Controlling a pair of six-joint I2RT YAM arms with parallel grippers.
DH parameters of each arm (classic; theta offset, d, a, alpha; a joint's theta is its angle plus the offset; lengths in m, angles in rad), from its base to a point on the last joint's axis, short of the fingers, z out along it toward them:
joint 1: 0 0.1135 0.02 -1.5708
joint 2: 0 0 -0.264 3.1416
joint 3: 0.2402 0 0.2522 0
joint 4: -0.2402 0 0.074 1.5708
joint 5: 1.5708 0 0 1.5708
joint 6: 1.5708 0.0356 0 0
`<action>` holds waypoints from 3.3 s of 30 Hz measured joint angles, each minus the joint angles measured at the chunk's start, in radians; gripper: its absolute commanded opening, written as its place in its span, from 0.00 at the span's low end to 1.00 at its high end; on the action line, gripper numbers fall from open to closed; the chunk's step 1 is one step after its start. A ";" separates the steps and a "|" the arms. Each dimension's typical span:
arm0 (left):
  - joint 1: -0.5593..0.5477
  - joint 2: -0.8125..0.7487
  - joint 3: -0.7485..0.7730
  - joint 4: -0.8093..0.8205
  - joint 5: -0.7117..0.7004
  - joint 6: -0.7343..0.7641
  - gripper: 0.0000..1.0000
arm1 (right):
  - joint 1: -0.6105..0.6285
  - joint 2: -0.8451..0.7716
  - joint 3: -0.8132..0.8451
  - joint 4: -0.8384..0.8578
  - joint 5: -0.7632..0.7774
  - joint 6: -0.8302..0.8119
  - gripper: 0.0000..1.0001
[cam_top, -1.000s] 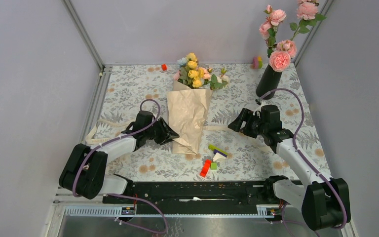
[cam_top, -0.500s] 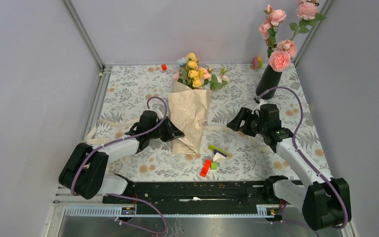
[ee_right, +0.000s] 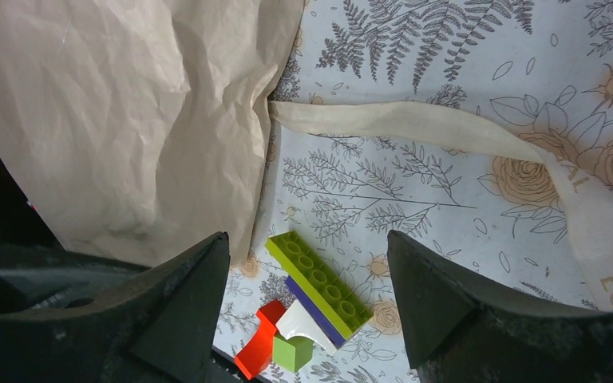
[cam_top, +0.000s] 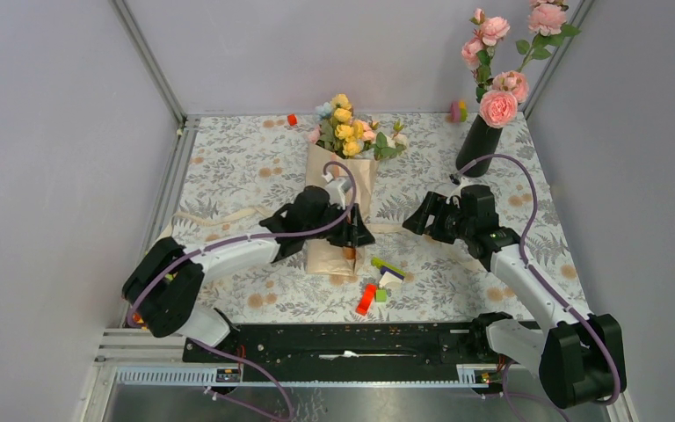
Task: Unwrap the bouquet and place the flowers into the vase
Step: Unfold the wrapping paper at the center of the board.
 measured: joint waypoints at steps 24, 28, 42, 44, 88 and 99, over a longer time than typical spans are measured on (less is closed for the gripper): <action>-0.171 -0.063 0.135 -0.236 -0.089 0.273 0.99 | 0.004 -0.123 0.073 -0.135 0.124 -0.060 0.93; -0.169 -0.166 0.164 -0.273 -0.137 0.303 0.99 | 0.012 -0.130 0.123 -0.162 0.122 -0.066 0.93; 0.076 -0.297 0.105 -0.368 -0.235 0.169 0.99 | 0.411 0.033 0.369 -0.212 0.328 -0.089 0.91; 0.109 -0.314 0.072 -0.360 -0.233 0.132 0.99 | 0.476 0.090 0.401 -0.222 0.377 -0.095 0.89; 0.219 -0.077 -0.086 -0.100 -0.083 -0.105 0.98 | 0.357 0.229 0.125 -0.315 0.688 0.152 0.71; 0.219 -0.077 -0.093 -0.076 -0.061 -0.119 0.97 | 0.368 -0.007 0.221 -0.251 0.457 0.038 0.49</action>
